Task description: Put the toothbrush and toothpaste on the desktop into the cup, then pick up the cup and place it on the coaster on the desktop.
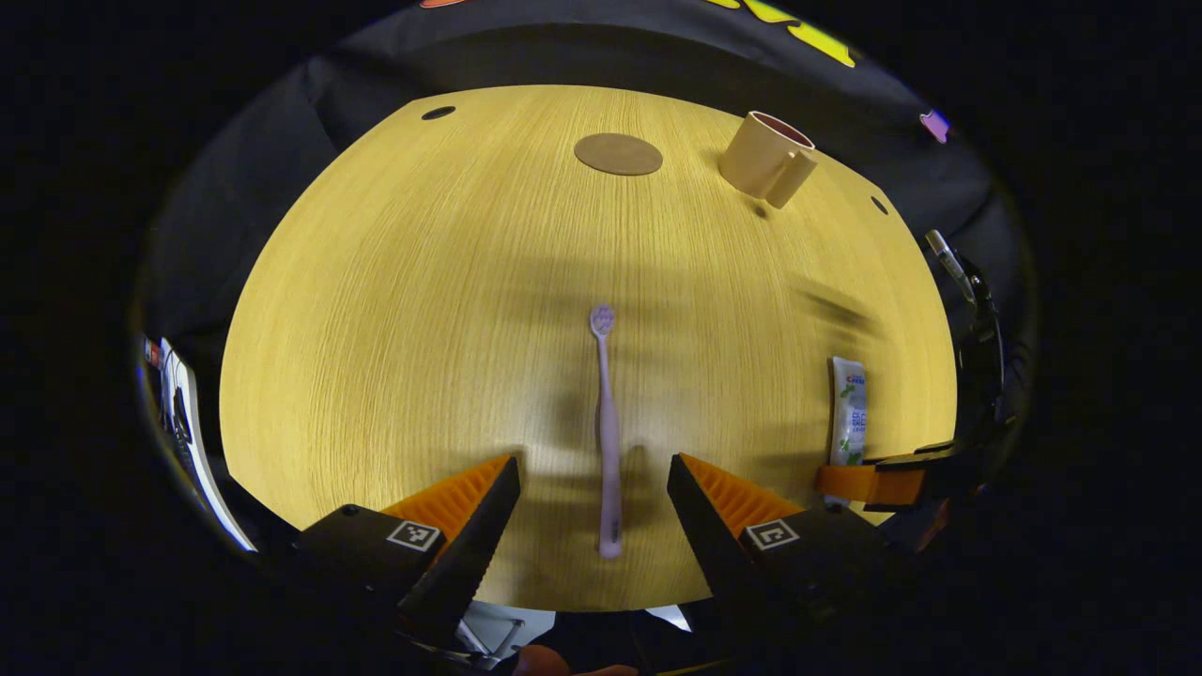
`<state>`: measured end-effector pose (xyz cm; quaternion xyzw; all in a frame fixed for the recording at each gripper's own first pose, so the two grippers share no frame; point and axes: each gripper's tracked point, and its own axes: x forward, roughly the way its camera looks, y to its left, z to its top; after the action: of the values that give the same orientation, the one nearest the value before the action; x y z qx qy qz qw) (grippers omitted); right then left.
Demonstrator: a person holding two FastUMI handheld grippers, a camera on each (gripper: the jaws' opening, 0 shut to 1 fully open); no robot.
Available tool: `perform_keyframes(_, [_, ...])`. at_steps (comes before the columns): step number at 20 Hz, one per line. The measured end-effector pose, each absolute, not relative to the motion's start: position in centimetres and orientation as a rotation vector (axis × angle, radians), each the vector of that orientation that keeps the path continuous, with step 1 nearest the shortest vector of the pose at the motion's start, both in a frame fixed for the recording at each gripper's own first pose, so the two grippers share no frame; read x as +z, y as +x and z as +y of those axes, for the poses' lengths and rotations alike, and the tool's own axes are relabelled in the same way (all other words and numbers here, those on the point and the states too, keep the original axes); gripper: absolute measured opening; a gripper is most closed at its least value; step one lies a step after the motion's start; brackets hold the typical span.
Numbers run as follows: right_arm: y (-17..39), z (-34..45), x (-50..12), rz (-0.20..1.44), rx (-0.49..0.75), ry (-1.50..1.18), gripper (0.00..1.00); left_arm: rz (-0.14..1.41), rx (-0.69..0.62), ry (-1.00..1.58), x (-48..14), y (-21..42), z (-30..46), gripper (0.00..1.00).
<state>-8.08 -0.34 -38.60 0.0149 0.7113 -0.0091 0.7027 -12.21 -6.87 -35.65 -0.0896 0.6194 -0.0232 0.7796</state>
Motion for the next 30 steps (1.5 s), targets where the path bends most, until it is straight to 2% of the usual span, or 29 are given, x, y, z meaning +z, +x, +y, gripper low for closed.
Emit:
perform_keyframes(1, [-8.3,-0.4,-38.9,1.59,-0.02,0.035,0.49,1.346,-0.05,-0.186,-35.8,-12.3,-6.8,1.0])
perform_keyframes(2, [-8.2,-0.5,-38.9,1.591,-0.018,0.037,0.46,1.353,-0.049,-0.176,-36.0,-12.2,-6.8,1.0])
perform_keyframes(9, [-8.3,0.0,-38.6,1.591,0.001,0.104,0.43,1.364,-0.045,-0.186,-36.5,-11.9,-6.9,1.0])
perform_keyframes(10, [-8.3,0.0,-38.5,1.588,0.005,0.11,0.43,1.362,-0.043,-0.183,-36.6,-11.7,-6.8,0.94])
perform_keyframes(14, [-8.2,-0.1,-38.1,1.565,0.013,0.114,0.42,1.351,-0.045,-0.194,-36.5,-10.5,-6.9,0.8])
perform_keyframes(18, [-8.1,-0.1,-37.9,1.547,0.004,0.123,0.42,1.35,-0.039,-0.199,-36.3,-8.7,-6.7,0.62])
perform_keyframes(25, [-8.1,-0.1,-37.8,1.517,-0.008,0.145,0.42,1.336,-0.041,-0.183,-33.5,-4.7,-5.0,0.14])
perform_keyframes(30, [-7.5,-0.2,-37.4,1.458,0.01,0.174,0.42,1.306,-0.091,-0.224,-30.0,-0.5,-4.5,0.1])
